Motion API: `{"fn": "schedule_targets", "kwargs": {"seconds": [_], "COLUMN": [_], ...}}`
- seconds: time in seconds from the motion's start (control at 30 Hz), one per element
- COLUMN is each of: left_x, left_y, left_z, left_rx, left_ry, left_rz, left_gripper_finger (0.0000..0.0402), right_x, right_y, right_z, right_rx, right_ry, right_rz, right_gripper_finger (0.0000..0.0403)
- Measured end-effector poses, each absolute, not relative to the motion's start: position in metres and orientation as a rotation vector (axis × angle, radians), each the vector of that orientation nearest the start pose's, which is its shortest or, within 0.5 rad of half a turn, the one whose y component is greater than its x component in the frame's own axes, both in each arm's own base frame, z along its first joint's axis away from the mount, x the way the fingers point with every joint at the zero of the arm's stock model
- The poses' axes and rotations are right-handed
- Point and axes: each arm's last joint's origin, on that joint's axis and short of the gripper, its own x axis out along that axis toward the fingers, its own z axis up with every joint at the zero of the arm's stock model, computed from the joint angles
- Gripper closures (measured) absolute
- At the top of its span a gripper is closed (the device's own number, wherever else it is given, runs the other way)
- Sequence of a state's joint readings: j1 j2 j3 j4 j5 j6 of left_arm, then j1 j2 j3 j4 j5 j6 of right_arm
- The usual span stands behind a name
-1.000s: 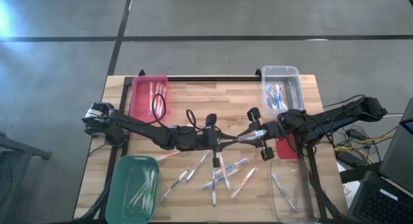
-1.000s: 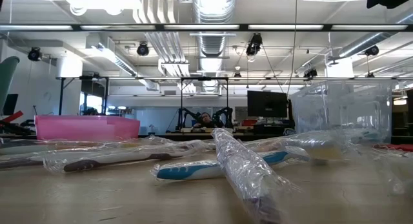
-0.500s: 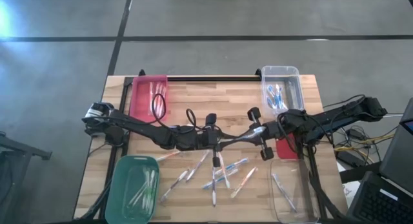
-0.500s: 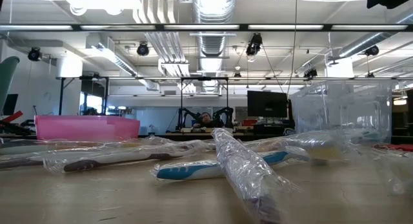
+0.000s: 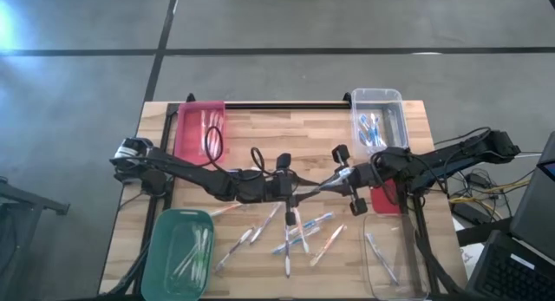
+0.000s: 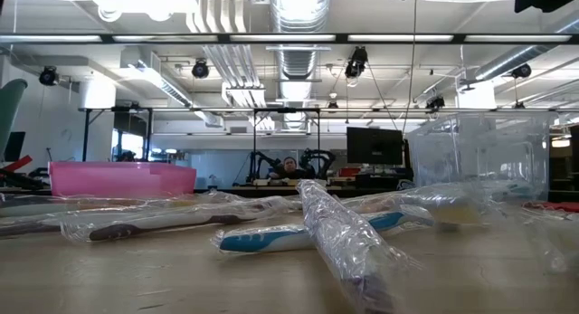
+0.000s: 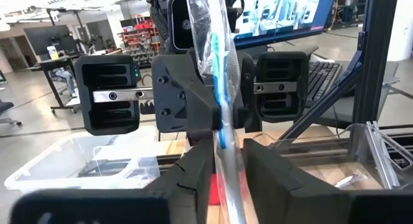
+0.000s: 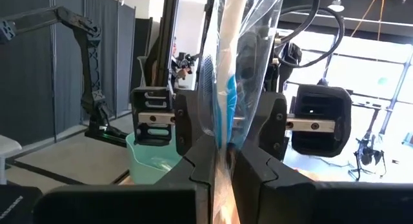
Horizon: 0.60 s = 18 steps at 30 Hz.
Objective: Pick & Place Toothbrushes
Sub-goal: Put the blue toothbrush into the top transparent bin
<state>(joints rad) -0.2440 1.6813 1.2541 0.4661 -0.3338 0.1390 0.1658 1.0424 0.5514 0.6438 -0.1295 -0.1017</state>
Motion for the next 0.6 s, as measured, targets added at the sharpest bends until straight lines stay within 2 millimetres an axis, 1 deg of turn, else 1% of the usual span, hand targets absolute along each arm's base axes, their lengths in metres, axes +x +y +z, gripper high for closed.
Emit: {"fn": "schedule_targets", "kwargs": {"seconds": [0.17,0.3,0.47,0.6], "left_x": [0.372,0.354,0.320,0.291], "left_y": [-0.083,-0.078,-0.069,-0.062], "left_z": [0.331,0.338,0.348,0.340], "left_rx": [0.137,0.175,0.111,0.068], "left_ry": [0.017,0.144,0.292,0.343], "left_rz": [0.111,0.115,0.156,0.225], "left_gripper_finger": [0.0257,0.0226,0.0219,0.0222], "right_x": [0.223,0.223,0.223,0.223], "right_y": [0.041,0.041,0.041,0.041], "right_z": [0.283,0.282,0.280,0.280], "right_rx": [-0.099,-0.101,-0.101,-0.101], "right_ry": [-0.165,-0.151,-0.132,-0.128], "right_rz": [0.287,0.288,0.289,0.287], "right_gripper_finger": [0.0378,0.0378,0.0378,0.0378]}}
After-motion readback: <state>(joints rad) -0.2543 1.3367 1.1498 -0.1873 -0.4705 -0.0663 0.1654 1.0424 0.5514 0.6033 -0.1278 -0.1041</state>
